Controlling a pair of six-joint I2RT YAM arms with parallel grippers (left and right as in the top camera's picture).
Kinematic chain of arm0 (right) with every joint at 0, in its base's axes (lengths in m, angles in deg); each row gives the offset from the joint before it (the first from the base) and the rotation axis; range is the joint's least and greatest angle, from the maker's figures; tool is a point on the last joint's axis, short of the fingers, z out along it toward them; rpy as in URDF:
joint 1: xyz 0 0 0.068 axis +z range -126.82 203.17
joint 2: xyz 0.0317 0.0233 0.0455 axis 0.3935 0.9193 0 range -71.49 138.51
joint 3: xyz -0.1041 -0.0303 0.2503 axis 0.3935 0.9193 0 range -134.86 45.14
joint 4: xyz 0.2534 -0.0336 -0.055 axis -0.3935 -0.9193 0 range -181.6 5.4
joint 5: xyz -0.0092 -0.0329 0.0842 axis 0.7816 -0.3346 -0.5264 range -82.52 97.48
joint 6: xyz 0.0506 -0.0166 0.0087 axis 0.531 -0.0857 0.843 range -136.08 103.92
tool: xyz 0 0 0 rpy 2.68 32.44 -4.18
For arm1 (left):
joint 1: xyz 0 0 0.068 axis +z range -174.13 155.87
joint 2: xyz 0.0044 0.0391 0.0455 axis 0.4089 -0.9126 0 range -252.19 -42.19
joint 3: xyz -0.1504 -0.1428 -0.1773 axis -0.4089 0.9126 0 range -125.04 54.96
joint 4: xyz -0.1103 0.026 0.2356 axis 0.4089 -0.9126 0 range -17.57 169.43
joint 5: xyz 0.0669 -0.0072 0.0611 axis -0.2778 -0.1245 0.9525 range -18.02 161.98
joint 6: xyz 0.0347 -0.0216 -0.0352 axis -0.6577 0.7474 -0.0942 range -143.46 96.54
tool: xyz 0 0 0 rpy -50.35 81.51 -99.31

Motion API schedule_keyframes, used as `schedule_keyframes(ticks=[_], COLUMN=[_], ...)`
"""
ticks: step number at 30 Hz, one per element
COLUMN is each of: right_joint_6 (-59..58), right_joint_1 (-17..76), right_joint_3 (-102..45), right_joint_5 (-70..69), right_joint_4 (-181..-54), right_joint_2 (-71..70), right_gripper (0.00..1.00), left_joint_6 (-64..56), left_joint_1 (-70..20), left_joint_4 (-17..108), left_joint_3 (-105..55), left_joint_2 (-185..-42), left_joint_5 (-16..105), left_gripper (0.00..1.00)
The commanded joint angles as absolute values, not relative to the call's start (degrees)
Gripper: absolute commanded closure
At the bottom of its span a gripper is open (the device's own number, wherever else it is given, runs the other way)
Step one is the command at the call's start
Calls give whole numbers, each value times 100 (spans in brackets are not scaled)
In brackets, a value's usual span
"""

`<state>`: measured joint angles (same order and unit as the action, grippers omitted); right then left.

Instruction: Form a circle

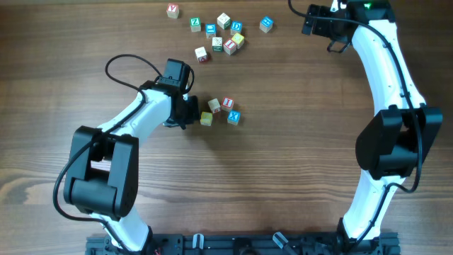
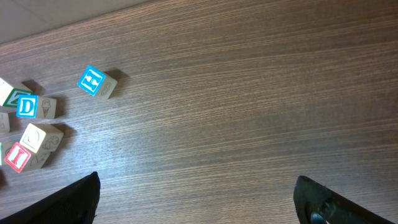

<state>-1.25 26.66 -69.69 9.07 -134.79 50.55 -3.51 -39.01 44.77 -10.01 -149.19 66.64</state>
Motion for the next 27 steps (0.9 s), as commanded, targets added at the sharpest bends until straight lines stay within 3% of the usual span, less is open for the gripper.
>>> schedule_keyframes(ticks=[1,27], right_joint_6=[-202,-202], right_joint_1=[2686,2686], right_joint_3=[-6954,-6954], right_joint_5=[968,966], right_joint_4=[-13468,-13468], right_joint_2=[5109,5109], right_gripper=[0,0], left_joint_6=[-172,-172], left_joint_1=[-3903,-3929], left_joint_4=[4497,4521], left_joint_3=[-953,-955], left_joint_2=[-14904,-14904], left_joint_5=[6482,6391], left_gripper=[96,94])
